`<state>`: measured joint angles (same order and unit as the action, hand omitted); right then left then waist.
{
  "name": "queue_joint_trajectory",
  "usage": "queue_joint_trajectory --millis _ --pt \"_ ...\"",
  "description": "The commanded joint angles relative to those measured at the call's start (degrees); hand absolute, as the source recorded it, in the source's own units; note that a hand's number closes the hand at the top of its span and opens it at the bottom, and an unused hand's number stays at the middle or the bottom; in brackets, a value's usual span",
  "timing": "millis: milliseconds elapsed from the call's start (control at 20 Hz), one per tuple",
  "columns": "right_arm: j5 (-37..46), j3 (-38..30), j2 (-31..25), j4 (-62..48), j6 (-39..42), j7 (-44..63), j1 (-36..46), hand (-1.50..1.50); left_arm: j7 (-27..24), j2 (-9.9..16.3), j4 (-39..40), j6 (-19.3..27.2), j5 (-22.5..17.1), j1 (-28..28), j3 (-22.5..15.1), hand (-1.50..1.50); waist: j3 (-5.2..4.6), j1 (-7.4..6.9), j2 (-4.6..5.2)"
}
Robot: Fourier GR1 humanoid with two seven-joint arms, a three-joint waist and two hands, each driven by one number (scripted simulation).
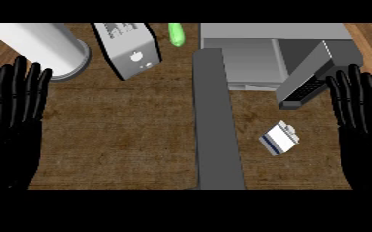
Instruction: Pick up the milk, place it into the microwave and close the microwave
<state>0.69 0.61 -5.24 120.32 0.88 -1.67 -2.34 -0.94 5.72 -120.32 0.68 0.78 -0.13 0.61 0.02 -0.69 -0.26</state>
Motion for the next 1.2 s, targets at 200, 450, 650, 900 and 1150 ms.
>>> queue_joint_trajectory --millis 200,450,650,900,1150 --pt "-2.0 2.2 -1.2 -5.3 6.2 -2.9 3.3 -1.50 0.9 2.7 5.6 -3.0 -5.0 -4.3 5.9 -1.50 -0.02 0.63 0.31" --pt "-15.4 8.1 -0.3 -1.7 16.2 -3.1 -8.6 -1.50 -0.3 -0.7 8.8 -3.6 -7.8 3.4 5.2 -1.50 -0.02 0.87 0.20" --pt "-14.0 9.8 0.1 -1.5 17.7 -6.3 -13.2 -1.50 -0.4 -2.8 3.1 -4.2 -7.1 9.2 2.1 -1.50 0.00 0.65 0.17" --pt "-11.2 9.7 2.0 2.2 13.4 -3.1 -12.9 -1.50 -2.2 -4.2 0.9 -4.5 -4.9 13.9 0.4 -1.50 -0.02 0.64 0.18" --pt "-7.0 7.1 0.8 3.1 13.0 -8.3 -18.9 -1.50 -2.0 -4.2 -2.1 -5.5 -5.0 16.5 -0.1 -1.50 -0.01 0.80 0.14"
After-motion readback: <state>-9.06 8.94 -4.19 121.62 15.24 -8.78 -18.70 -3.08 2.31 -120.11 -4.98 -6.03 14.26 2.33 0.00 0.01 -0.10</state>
